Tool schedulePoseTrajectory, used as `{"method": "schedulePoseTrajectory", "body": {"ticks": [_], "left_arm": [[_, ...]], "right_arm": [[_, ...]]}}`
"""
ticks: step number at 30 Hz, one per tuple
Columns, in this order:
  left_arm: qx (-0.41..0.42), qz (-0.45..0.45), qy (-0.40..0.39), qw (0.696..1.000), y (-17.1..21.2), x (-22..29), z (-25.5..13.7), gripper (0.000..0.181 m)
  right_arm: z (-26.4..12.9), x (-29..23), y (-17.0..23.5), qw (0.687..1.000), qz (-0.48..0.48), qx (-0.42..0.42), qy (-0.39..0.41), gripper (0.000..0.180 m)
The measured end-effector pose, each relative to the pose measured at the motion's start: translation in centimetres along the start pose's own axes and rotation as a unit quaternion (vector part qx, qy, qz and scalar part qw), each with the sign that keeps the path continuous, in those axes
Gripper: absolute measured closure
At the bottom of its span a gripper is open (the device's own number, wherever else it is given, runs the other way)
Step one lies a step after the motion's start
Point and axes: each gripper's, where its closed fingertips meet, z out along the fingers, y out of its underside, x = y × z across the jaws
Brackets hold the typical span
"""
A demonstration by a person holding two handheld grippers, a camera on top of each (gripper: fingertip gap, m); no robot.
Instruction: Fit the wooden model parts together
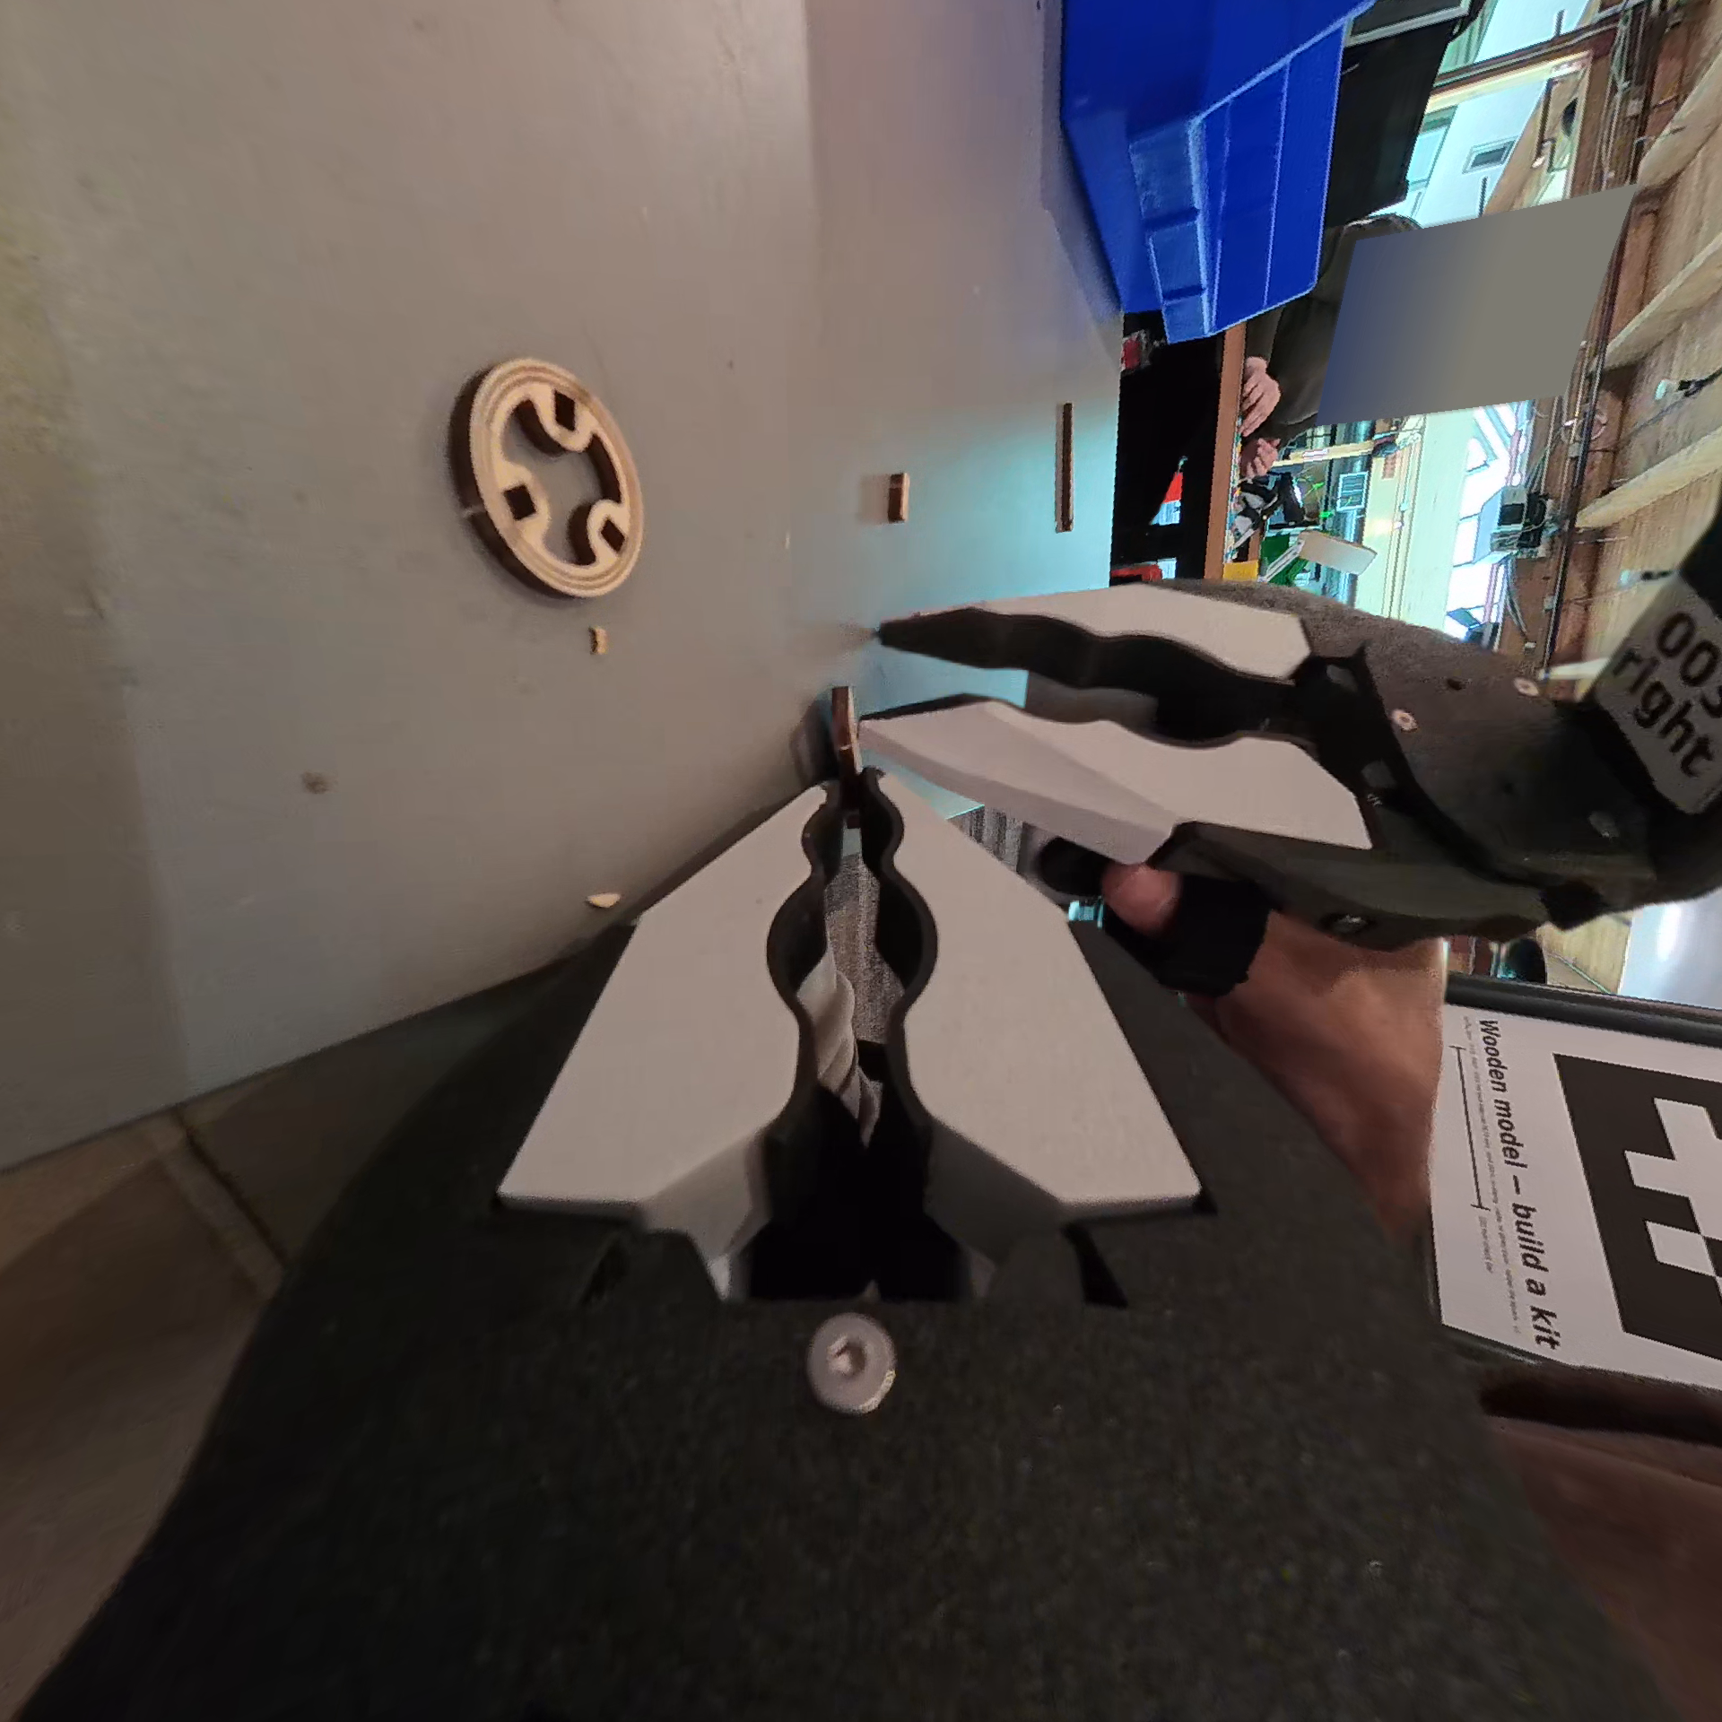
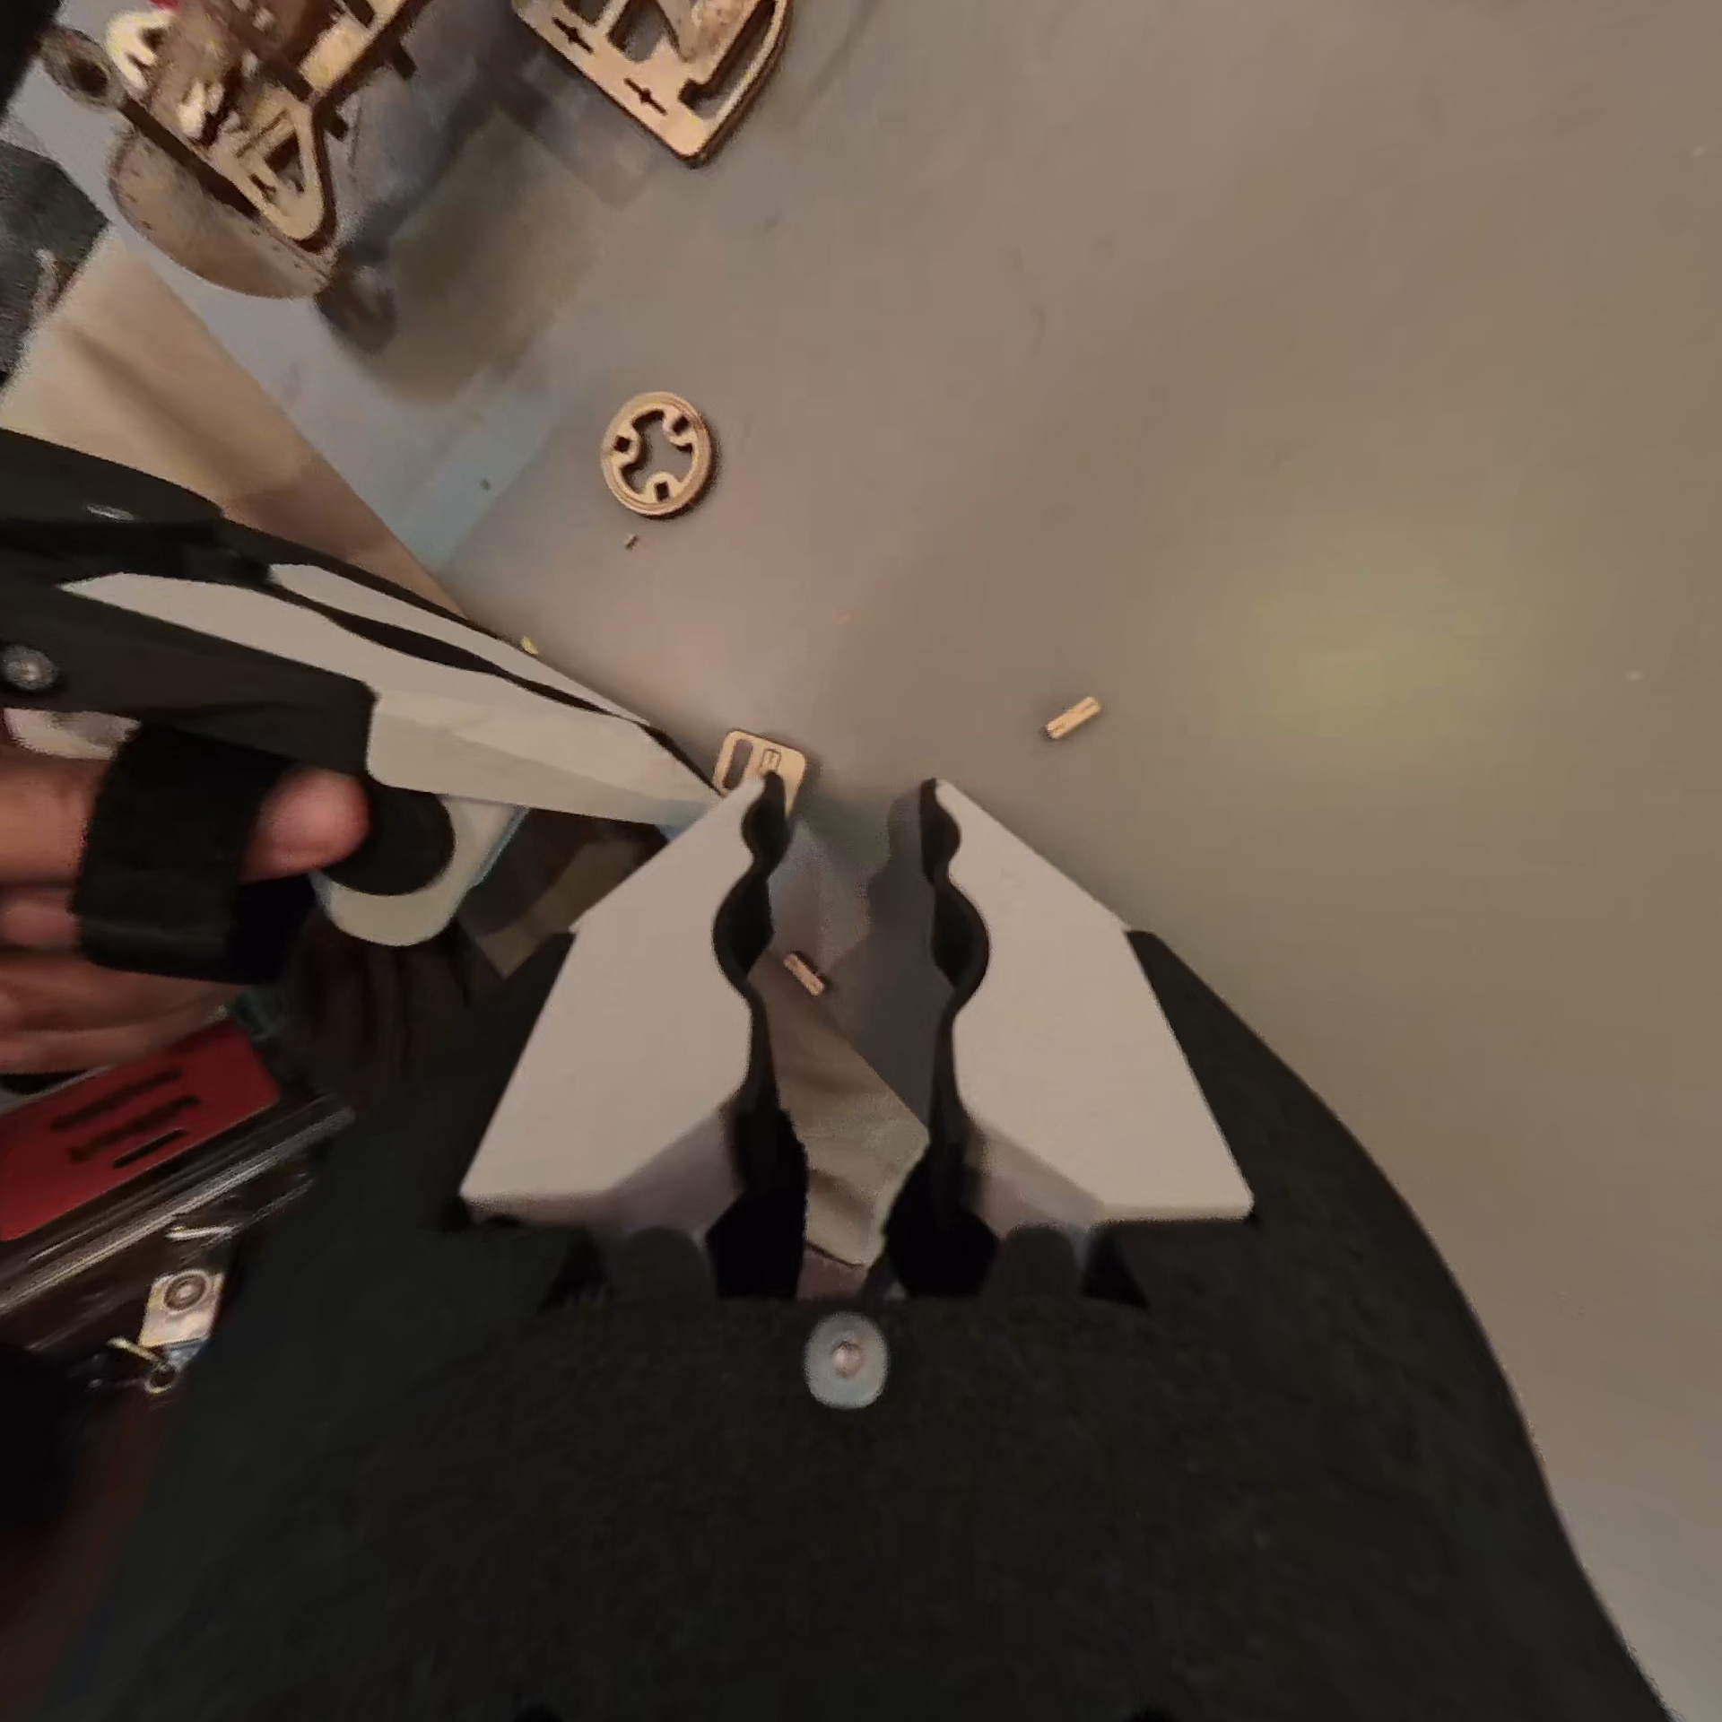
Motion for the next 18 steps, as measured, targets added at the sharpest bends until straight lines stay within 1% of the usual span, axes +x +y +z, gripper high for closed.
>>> {"method": "schedulePoseTrajectory", "body": {"ticks": [1, 5, 9, 12, 13, 14, 16, 18], "left_arm": [[0.000, -0.001, 0.000, 1.000, 0.0, 0.0, 0.0, 0.180], [-0.003, 0.005, -0.003, 1.000, 0.0, 0.0, 0.1, 0.180], [-0.004, 0.010, -0.009, 1.000, 0.1, 0.0, 0.1, 0.180], [-0.002, -0.004, -0.009, 1.000, 0.2, 0.0, 0.1, 0.180], [-0.005, -0.014, -0.006, 1.000, 0.3, 0.0, 0.0, 0.180], [-0.009, -0.026, -0.001, 1.000, 0.4, 0.0, -0.1, 0.180], [-0.020, -0.032, 0.007, 0.999, 0.7, -0.1, -0.5, 0.180], [-0.025, -0.028, 0.005, 0.999, 0.8, -0.3, -1.0, 0.180]], "right_arm": [[0.0, 0.1, 0.1, 1.000, -0.004, -0.002, 0.002, 0.152], [-0.1, -0.1, 0.0, 1.000, 0.007, 0.007, -0.018, 0.152], [-0.1, -0.2, -0.2, 0.998, 0.054, 0.005, -0.032, 0.150], [-0.3, -0.3, 0.0, 0.998, 0.060, -0.012, -0.023, 0.142], [-0.6, -0.5, -0.2, 0.998, 0.058, -0.003, -0.026, 0.145], [-1.2, -1.2, -0.8, 0.997, 0.048, 0.025, -0.051, 0.157], [-2.9, -3.2, -1.7, 0.989, -0.012, 0.096, -0.109, 0.172], [-3.6, -3.7, -0.9, 0.980, -0.085, 0.139, -0.115, 0.173]]}}
